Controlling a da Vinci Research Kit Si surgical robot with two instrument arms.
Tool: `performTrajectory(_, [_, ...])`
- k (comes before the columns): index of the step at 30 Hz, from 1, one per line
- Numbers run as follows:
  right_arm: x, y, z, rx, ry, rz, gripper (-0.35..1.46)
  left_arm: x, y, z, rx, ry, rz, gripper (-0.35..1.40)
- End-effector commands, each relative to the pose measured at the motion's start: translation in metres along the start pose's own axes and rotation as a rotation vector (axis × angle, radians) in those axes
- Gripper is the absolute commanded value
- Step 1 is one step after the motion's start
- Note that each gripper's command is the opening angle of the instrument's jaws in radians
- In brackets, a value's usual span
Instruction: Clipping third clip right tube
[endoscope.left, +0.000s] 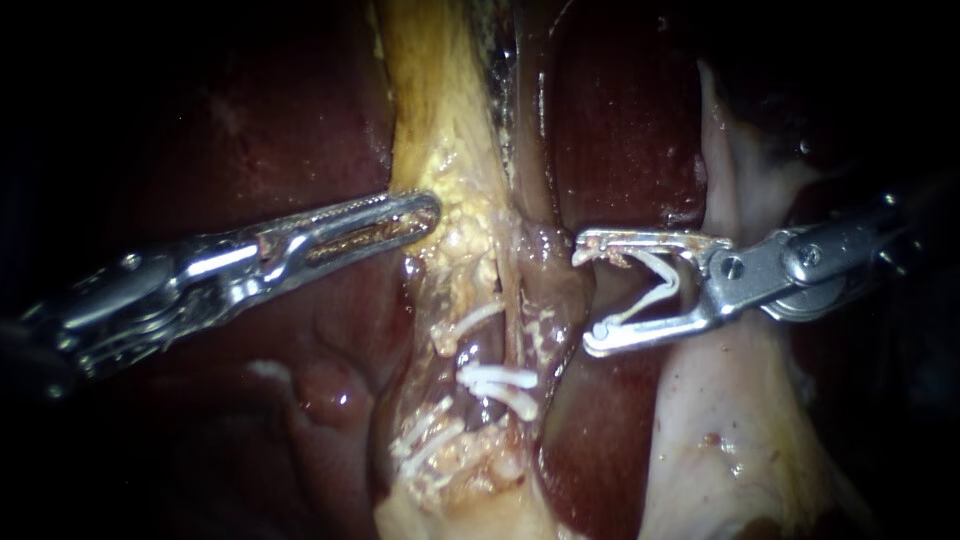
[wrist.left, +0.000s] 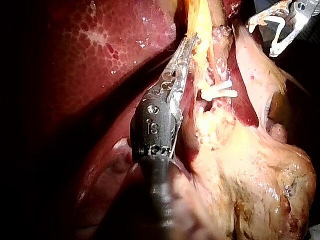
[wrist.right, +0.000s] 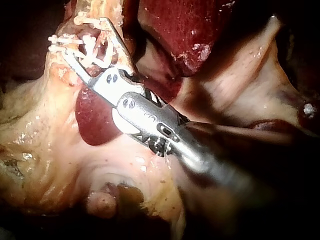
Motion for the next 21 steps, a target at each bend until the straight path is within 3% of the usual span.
performTrajectory(1, [-0.0001, -0.0002, 0.0002, 0.004, 0.001, 0.013, 0.60, -0.0001, 0.0000, -0.0001, 0.001, 0.000, -0.001, -0.35])
performTrajectory(3, [-0.0007, -0.0005, 0.0007, 0.005, -0.007, 0.091, 0.60, -0.0003, 0.0000, -0.0006, 0.003, 0.002, -0.002, -0.35])
performTrajectory(6, [-0.0021, -0.0013, 0.0020, 0.026, -0.067, 0.261, 0.58, -0.0015, -0.0001, -0.0025, 0.005, 0.010, -0.007, -0.35])
performTrajectory(7, [-0.0027, -0.0015, 0.0027, 0.034, -0.103, 0.340, 0.56, -0.0022, -0.0001, -0.0035, 0.003, -0.002, -0.010, -0.35])
performTrajectory(10, [-0.0041, -0.0009, 0.0044, 0.052, -0.171, 0.447, 0.56, -0.0037, -0.0001, -0.0062, -0.002, -0.029, -0.019, -0.35])
performTrajectory(16, [-0.0064, 0.0015, 0.0061, 0.033, -0.179, 0.549, 0.56, -0.0047, -0.0007, -0.0094, -0.004, -0.055, -0.028, -0.35])
performTrajectory(21, [-0.0077, 0.0031, 0.0079, 0.017, -0.179, 0.589, 0.53, -0.0047, -0.0017, -0.0099, -0.006, -0.061, -0.032, -0.35])
